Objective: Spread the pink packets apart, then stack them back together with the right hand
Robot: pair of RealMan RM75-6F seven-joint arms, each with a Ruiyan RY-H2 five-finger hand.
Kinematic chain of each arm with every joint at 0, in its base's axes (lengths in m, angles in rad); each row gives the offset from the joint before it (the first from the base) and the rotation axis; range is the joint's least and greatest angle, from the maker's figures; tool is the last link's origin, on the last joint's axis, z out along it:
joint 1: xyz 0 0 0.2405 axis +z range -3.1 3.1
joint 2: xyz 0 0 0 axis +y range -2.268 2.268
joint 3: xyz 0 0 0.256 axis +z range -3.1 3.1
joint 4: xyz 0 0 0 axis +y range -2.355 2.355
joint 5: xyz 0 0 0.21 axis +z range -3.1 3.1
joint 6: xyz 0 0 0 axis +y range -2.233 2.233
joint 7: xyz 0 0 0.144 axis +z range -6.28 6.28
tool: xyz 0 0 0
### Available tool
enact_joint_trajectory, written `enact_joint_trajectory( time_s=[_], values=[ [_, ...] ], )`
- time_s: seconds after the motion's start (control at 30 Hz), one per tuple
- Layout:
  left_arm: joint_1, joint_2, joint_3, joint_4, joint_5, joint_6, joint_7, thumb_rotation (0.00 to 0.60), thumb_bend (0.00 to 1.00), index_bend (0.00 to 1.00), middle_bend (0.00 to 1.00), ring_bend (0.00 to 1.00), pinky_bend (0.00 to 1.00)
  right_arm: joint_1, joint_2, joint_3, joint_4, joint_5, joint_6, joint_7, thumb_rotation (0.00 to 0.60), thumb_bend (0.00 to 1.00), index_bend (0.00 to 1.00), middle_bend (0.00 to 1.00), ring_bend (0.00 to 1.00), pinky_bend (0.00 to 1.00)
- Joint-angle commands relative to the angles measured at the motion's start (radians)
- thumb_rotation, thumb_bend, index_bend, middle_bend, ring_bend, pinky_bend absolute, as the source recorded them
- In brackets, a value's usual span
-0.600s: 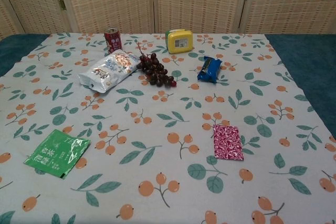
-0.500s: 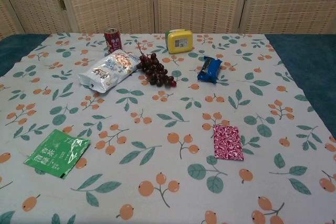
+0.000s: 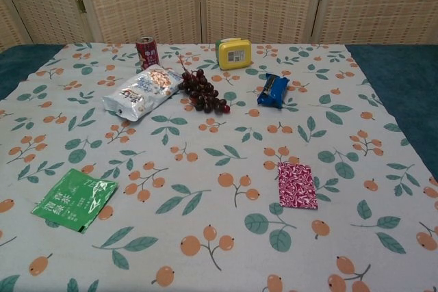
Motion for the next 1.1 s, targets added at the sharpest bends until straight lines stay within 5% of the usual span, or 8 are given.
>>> enact_joint_trajectory(
  time_s=[0.03,0.3,0.73,0.8,0.9,1.1],
  values=[
    [0.001,0.0,0.0,0.001,0.0,0.0,-0.001,0.6,0.41,0.08,0.05,0.08,0.0,0.0,0.002,-0.003,-0.002,-0.003,-0.002,0.001,0.6,0.25,0.19,0.08,0.0,0.0],
    [0.002,-0.002,0.001,0.013,0.004,0.006,-0.02,0.6,0.41,0.09,0.05,0.08,0.0,0.012,-0.003,-0.007,-0.015,-0.01,-0.021,-0.005,0.6,0.25,0.19,0.08,0.0,0.0],
    [0.018,-0.016,0.012,0.059,0.011,0.025,-0.077,0.6,0.41,0.1,0.05,0.08,0.0,0.176,-0.056,0.013,-0.106,0.015,-0.273,-0.013,0.597,0.25,0.2,0.09,0.0,0.0],
    [0.022,-0.016,0.014,0.065,0.011,0.029,-0.084,0.6,0.41,0.11,0.05,0.09,0.0,0.204,-0.071,0.023,-0.12,0.033,-0.313,-0.021,0.524,0.23,0.22,0.09,0.0,0.0],
    [0.027,-0.018,0.017,0.072,0.013,0.035,-0.092,0.6,0.41,0.12,0.05,0.09,0.0,0.24,-0.092,0.032,-0.135,0.06,-0.37,-0.006,0.31,0.13,0.3,0.1,0.0,0.0],
    [0.034,-0.018,0.02,0.082,0.014,0.041,-0.102,0.6,0.41,0.14,0.05,0.09,0.0,0.319,-0.136,0.037,-0.13,0.095,-0.488,-0.054,0.244,0.08,0.34,0.11,0.0,0.0]
  ],
)
